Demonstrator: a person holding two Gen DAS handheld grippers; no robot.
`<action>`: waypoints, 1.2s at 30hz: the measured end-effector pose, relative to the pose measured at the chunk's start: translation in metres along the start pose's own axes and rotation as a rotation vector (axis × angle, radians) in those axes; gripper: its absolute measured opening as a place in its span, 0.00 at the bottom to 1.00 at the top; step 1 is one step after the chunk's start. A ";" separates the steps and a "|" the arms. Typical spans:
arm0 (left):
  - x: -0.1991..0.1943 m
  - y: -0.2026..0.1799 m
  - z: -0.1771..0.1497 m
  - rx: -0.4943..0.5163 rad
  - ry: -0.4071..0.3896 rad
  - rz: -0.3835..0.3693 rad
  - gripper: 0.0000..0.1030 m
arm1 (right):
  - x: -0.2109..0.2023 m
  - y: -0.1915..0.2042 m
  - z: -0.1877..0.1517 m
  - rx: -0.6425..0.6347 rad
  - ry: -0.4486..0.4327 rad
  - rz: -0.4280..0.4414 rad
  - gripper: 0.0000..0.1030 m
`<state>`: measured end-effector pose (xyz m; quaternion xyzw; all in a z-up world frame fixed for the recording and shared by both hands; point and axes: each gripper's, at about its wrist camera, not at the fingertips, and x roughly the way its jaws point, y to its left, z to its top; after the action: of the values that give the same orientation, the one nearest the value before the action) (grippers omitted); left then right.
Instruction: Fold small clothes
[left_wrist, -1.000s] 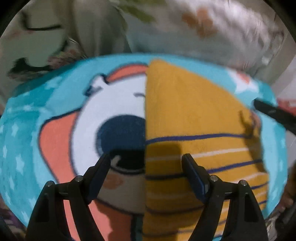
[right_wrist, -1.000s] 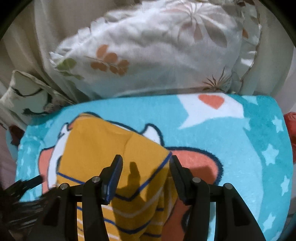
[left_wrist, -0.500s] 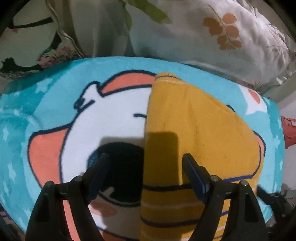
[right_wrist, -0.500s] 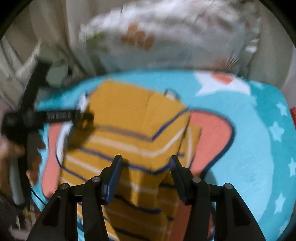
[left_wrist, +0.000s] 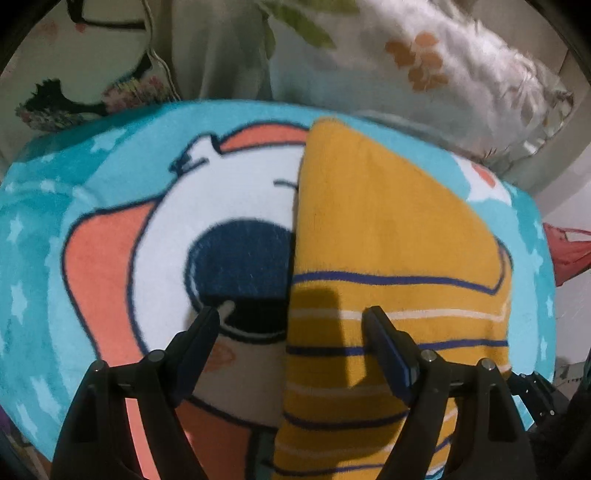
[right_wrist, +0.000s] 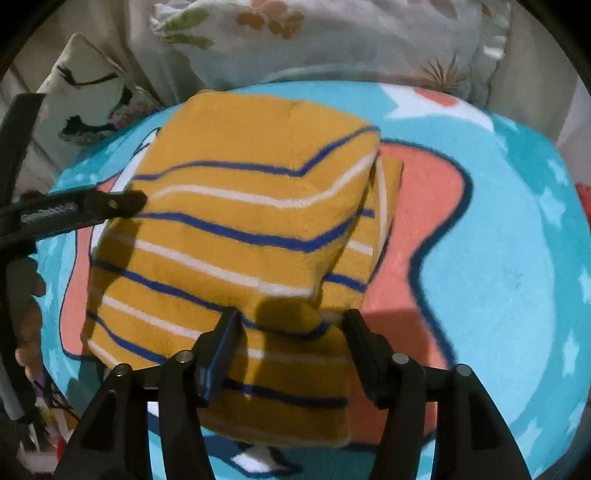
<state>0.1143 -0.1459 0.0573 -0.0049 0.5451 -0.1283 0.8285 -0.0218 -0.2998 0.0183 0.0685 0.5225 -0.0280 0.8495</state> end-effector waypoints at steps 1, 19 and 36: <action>-0.008 0.002 0.000 0.006 -0.030 -0.001 0.78 | -0.008 -0.001 0.001 0.014 -0.015 0.002 0.61; -0.242 0.091 -0.104 -0.087 -0.741 0.232 1.00 | -0.091 0.035 -0.065 0.136 -0.204 -0.114 0.62; -0.263 0.100 -0.168 0.107 -0.484 0.012 1.00 | -0.139 0.100 -0.133 0.137 -0.296 -0.183 0.63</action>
<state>-0.1153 0.0306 0.2118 0.0116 0.3231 -0.1472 0.9348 -0.1907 -0.1851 0.0916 0.0734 0.3928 -0.1506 0.9042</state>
